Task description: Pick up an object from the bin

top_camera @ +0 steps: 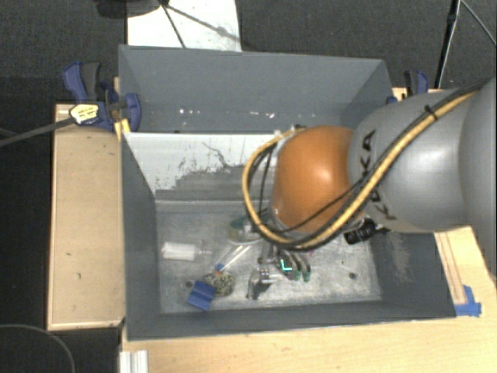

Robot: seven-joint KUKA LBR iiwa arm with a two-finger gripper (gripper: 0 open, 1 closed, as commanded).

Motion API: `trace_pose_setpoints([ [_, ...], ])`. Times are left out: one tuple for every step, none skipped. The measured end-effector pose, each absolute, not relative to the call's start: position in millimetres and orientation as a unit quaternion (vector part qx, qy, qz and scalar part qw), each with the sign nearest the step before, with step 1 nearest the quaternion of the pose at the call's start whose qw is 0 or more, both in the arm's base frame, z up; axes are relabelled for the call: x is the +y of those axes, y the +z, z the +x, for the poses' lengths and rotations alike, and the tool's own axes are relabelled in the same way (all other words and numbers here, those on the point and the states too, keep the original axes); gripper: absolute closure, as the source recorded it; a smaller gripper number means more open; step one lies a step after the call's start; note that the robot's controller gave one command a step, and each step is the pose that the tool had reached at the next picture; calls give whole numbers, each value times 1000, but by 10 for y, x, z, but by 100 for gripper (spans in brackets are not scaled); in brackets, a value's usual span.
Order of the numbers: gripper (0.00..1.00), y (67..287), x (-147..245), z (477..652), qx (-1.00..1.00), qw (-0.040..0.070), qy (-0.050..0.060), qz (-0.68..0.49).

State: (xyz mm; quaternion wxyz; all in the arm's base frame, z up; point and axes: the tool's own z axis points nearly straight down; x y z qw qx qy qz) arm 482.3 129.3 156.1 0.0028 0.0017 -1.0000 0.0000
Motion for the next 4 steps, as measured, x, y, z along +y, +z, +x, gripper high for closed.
trace_pose_setpoints([
  [0,754,1997,4950,-999,2,-1,50],
  [0,767,2261,4828,-1000,2,1,-11],
  [100,773,2257,4834,-1000,1,0,-14],
  [100,2186,2177,5100,-1000,-5,-2,-9],
])
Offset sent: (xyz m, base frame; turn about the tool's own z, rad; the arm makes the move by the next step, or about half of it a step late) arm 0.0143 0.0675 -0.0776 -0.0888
